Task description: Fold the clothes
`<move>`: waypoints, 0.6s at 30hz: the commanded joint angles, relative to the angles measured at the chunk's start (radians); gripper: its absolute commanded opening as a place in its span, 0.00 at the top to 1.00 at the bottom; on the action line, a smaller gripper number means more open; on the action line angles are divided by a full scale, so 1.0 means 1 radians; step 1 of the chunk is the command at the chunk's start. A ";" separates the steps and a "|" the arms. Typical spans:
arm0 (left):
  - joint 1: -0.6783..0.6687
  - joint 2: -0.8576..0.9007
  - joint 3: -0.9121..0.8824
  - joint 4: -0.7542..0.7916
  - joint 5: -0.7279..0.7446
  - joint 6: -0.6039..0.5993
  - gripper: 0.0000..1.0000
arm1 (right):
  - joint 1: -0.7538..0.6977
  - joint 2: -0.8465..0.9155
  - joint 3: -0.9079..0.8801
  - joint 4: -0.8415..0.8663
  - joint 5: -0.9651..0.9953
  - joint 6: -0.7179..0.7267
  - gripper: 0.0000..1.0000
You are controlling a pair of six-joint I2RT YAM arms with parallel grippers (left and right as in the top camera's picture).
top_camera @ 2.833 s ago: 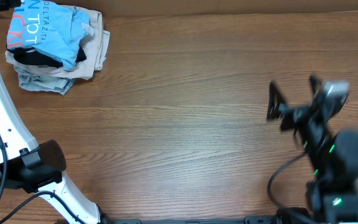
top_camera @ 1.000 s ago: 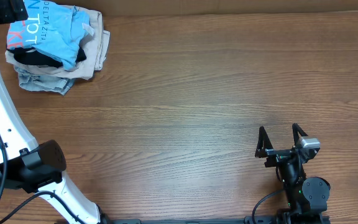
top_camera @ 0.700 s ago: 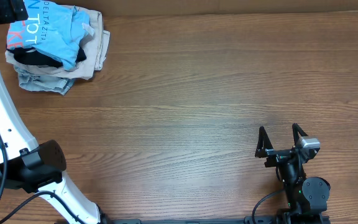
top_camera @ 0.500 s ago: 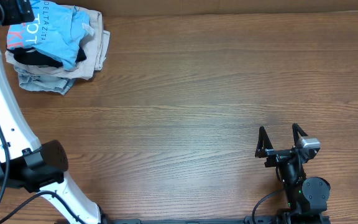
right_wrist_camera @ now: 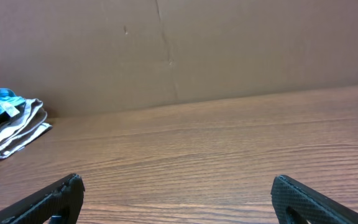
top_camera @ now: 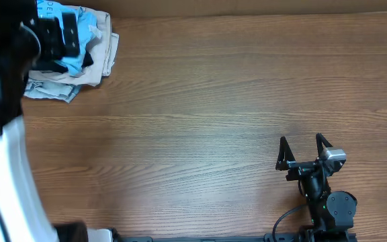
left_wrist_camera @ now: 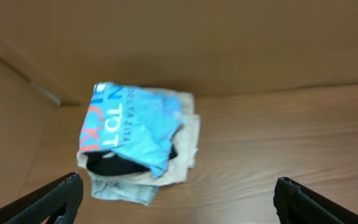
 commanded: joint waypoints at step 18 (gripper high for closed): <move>-0.035 -0.583 -1.148 0.736 0.267 -0.115 0.00 | 0.005 -0.013 -0.011 0.003 0.007 0.004 0.00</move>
